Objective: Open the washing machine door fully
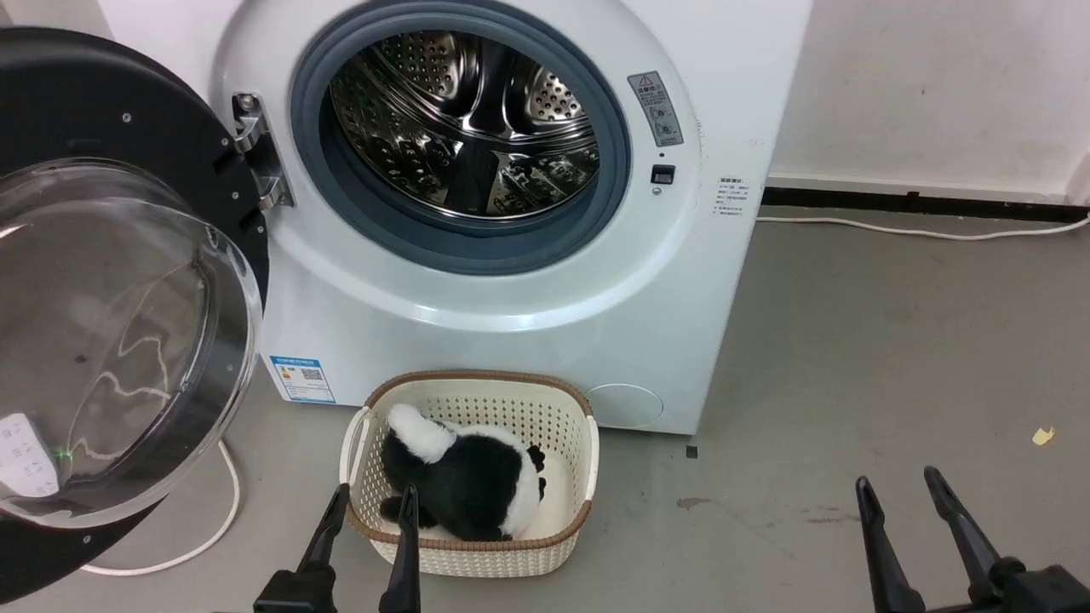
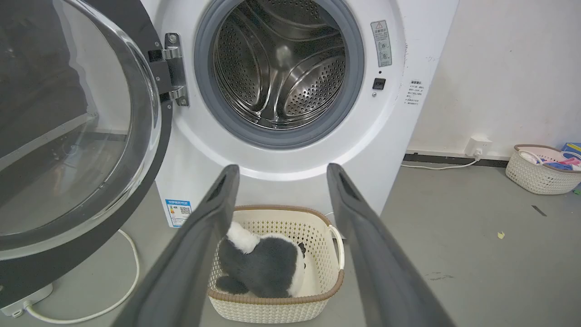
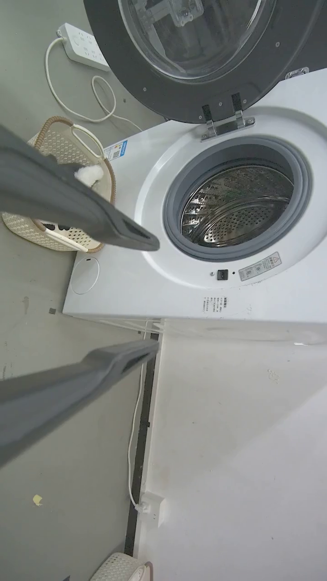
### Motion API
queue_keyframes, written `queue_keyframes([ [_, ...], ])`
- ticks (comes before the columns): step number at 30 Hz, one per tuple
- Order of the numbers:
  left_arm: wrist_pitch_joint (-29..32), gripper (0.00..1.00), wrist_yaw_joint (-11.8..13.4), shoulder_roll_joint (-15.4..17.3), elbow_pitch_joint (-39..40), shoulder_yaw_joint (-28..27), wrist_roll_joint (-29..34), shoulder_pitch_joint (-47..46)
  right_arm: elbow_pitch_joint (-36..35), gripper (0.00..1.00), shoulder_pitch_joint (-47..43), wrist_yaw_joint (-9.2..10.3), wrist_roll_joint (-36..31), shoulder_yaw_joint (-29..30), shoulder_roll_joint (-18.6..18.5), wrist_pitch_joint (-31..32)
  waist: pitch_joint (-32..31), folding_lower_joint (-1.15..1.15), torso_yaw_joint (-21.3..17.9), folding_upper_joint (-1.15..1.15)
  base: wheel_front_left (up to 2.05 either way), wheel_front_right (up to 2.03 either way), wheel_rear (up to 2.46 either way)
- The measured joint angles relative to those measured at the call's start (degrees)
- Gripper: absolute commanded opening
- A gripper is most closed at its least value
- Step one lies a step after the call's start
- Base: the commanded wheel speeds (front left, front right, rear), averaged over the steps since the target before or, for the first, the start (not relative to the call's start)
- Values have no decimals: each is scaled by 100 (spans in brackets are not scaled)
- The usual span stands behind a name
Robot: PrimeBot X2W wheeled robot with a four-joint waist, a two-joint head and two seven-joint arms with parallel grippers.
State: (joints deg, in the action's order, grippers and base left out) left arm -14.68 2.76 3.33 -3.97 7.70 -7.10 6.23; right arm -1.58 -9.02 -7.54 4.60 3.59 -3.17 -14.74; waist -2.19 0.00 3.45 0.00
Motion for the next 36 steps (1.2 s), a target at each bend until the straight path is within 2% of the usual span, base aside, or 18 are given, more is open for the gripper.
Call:
queue_keyframes([
  [16, 0, 100, -43, 22, -78, -30, 98, -14, 111, 100, -13, 0, 105, -26, 1, 0, -7, 0, -19, 0, 0, 0, 0],
  [17, 3, 0, -43, 19, -80, -32, 97, -18, 111, 0, -10, 0, 102, -31, 1, 2, -4, 0, -18, 0, 0, 0, 0],
  [36, 157, 0, -51, -1, -45, -104, 145, -30, 110, 0, 14, 0, 44, -54, 0, 154, 23, 0, -57, 0, 0, 0, 0],
])
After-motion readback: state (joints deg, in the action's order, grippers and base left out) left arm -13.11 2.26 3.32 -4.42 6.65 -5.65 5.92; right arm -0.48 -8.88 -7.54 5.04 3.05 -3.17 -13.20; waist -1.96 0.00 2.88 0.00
